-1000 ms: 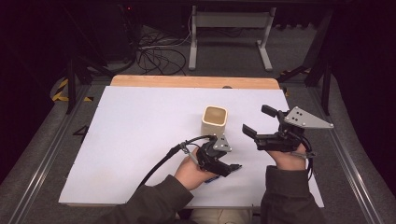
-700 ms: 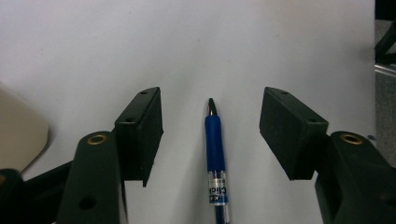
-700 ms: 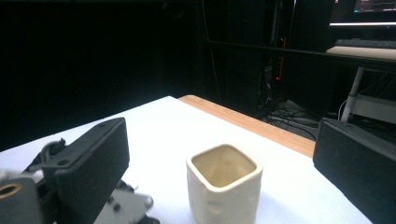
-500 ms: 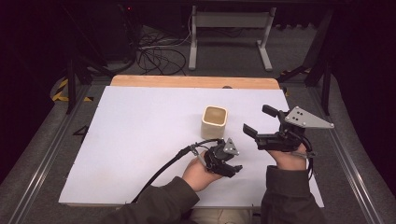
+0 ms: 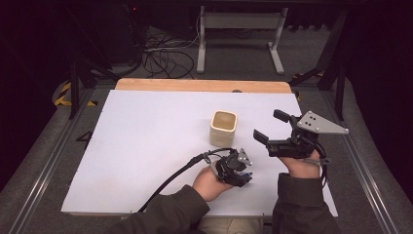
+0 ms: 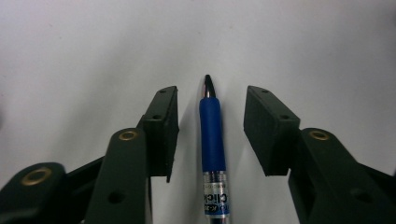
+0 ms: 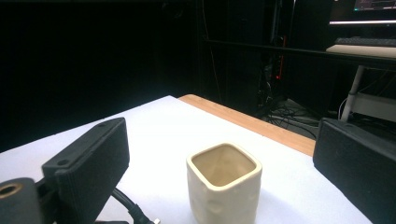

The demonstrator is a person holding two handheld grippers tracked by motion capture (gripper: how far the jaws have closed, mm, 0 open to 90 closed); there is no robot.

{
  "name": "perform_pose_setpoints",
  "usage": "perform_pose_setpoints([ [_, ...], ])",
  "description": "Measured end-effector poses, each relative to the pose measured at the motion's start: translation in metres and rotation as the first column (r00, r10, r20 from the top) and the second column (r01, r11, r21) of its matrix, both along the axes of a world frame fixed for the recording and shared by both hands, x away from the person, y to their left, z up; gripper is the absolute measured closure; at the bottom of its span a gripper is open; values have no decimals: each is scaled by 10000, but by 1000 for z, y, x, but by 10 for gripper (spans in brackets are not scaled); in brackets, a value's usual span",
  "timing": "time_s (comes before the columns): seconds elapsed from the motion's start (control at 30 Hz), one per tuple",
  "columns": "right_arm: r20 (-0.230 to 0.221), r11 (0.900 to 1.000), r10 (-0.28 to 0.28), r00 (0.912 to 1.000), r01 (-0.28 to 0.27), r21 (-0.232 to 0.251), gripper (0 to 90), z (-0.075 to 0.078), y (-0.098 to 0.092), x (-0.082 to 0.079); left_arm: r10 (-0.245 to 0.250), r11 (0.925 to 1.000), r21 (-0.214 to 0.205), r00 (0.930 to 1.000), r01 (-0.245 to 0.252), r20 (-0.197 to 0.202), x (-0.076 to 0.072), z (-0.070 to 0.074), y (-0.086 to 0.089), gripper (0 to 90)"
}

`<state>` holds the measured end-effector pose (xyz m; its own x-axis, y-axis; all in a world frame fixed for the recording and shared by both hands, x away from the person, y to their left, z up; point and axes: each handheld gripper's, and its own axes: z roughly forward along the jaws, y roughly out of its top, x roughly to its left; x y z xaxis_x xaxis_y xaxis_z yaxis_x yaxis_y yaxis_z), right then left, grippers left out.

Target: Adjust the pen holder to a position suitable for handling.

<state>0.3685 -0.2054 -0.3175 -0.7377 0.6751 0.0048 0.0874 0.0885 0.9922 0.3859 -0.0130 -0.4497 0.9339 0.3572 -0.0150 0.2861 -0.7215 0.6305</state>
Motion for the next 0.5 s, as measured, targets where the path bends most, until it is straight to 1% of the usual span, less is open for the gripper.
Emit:
perform_pose_setpoints([
  [0.03, 18, 10000, 5, 10000, -5, -2, 42, 0, 0, 0, 53, 10000, 77, 9999, -52, -115, 0, -1, 0, 581],
  [0.07, 22, 10000, -10, 10000, 10, -11, 42, 0, 0, 0, 53, 10000, 77, 9999, -52, -115, 0, -1, 0, 583],
  [0.2, -2, 10000, -15, 10000, 15, 48, 42, 1, 0, -1, 111, 9998, 186, 9999, -112, 42, -1, -3, -1, 600],
  [0.27, -1, 10000, -17, 10000, 17, 46, 42, 1, 0, -1, 100, 9997, 233, 9997, -105, 232, -2, -3, -1, 622],
  [0.3, -3, 10000, -21, 10000, 21, 37, 42, 1, 0, -1, 153, 9994, 301, 9995, -161, 259, -4, -4, -2, 625],
  [0.37, 17, 10000, -12, 10000, 12, -27, 43, 1, 0, -1, 184, 9993, 320, 9994, -194, 293, -4, -4, -2, 631],
  [0.4, 2, 10000, -20, 10000, 20, -29, 42, 1, 1, -1, 161, 9993, 324, 9990, -174, 411, -5, -4, -2, 636],
  [0.5, 11, 10000, 25, 10000, -25, -47, 42, 1, 2, -1, 150, 9993, 336, 9988, -166, 465, -6, -4, -3, 672],
])
